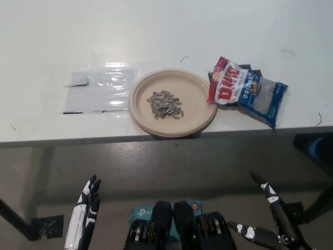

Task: The robot picks up a small bag of sunflower seeds on the right hand side and take it to the empty plate on the left hand side then pours some sunflower seeds on to the plate.

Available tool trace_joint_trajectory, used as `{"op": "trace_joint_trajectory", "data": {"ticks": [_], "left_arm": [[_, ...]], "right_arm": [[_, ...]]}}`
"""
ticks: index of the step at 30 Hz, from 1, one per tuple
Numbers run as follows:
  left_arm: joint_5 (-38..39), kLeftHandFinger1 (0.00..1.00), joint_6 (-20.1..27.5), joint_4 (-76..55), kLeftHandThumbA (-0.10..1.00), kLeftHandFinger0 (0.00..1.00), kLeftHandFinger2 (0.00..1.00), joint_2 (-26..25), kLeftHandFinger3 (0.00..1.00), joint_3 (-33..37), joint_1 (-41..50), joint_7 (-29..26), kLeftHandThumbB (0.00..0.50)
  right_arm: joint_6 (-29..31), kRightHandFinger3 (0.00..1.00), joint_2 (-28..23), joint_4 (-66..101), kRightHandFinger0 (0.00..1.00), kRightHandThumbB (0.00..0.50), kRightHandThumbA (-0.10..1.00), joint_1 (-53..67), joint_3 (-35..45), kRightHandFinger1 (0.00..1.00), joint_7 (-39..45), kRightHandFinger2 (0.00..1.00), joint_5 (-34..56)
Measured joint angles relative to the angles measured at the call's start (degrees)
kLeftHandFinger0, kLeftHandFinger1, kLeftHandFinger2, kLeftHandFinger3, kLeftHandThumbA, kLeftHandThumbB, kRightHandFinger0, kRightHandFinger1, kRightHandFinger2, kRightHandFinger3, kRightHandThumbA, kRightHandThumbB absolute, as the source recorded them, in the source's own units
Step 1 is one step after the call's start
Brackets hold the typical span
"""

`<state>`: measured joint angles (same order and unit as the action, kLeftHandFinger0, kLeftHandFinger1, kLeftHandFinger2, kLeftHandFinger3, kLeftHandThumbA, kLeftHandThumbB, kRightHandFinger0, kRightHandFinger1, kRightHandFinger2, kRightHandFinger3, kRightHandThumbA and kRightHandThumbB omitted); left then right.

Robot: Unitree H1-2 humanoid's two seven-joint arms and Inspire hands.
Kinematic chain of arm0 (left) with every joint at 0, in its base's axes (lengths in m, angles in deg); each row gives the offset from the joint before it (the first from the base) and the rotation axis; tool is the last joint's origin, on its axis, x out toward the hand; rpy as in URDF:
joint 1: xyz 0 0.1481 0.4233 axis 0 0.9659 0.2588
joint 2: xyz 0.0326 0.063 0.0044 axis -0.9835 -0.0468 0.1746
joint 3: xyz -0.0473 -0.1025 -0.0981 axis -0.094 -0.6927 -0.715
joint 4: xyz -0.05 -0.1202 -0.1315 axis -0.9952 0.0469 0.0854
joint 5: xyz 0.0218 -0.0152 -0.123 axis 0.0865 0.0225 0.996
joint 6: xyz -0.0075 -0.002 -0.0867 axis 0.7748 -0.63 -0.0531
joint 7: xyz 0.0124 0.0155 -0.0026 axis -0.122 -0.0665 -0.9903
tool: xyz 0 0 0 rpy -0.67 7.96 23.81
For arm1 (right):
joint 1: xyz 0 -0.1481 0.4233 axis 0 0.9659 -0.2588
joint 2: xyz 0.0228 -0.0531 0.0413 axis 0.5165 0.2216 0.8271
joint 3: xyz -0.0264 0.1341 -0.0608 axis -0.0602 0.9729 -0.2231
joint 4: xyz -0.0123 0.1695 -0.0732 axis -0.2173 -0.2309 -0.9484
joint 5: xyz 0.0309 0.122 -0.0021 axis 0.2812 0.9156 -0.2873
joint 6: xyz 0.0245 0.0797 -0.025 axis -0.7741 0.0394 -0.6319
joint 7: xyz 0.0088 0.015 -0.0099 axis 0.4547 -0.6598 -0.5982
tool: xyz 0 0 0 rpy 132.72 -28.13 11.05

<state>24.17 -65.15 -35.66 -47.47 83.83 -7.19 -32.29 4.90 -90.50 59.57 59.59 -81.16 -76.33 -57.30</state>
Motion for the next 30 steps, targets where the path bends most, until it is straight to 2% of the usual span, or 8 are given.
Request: {"op": "trace_joint_trajectory", "data": {"ticks": [5, 10, 12, 15, 18, 21, 26, 30], "left_arm": [[-0.11, 1.0, -0.07, 0.01, 1.0, 1.0, 1.0, -0.04, 1.0, 0.0, 0.0, -0.02, 0.18], [-0.33, 1.0, -0.06, 0.01, 1.0, 1.0, 1.0, -0.05, 1.0, 0.01, 0.1, -0.03, 0.197], [-0.4, 1.0, -0.06, 0.01, 1.0, 1.0, 1.0, -0.05, 1.0, 0.01, 0.17, -0.03, 0.184], [-0.4, 1.0, -0.08, 0.01, 1.0, 1.0, 1.0, -0.05, 1.0, 0.01, 0.21, -0.02, 0.205], [-0.43, 1.0, -0.08, 0.01, 1.0, 1.0, 1.0, -0.05, 1.0, 0.01, 0.23, -0.03, 0.176], [-0.44, 1.0, -0.08, 0.01, 1.0, 1.0, 1.0, -0.05, 1.0, 0.01, 0.22, -0.02, 0.182], [-0.59, 1.0, -0.1, 0.01, 1.0, 1.0, 1.0, -0.06, 1.0, 0.01, 0.19, -0.03, 0.151], [-0.61, 1.0, -0.11, 0.01, 1.0, 1.0, 1.0, -0.1, 1.0, 0.0, 0.09, -0.03, 0.179]], "right_arm": [[0.07, 1.0, 0.0, -0.26, 1.0, 0.347, 1.0, -0.18, -0.22, 1.0, 0.01, 1.0, -0.75], [0.05, 1.0, 0.06, -0.24, 1.0, 0.355, 1.0, -0.19, -0.68, 1.0, 0.15, 1.0, -1.07], [0.05, 1.0, 0.21, -0.25, 1.0, 0.344, 1.0, -0.2, -0.94, 1.0, 0.16, 1.0, -1.2], [0.06, 1.0, 0.45, -0.3, 1.0, 0.35, 1.0, -0.2, -1.17, 1.0, 0.17, 1.0, -1.22], [0.05, 1.0, 0.83, -0.31, 1.0, 0.335, 1.0, -0.21, -1.31, 1.0, 0.17, 1.0, -1.31], [0.05, 1.0, 1.15, -0.33, 1.0, 0.333, 1.0, -0.23, -1.41, 1.0, 0.23, 1.0, -1.39], [0.04, 1.0, 1.17, -0.38, 1.0, 0.336, 1.0, -0.44, -1.48, 1.0, 0.42, 1.0, -1.43], [0.04, 1.0, 1.17, -0.4, 1.0, 0.336, 1.0, -0.73, -1.51, 1.0, 0.51, 1.0, -1.46]]}}
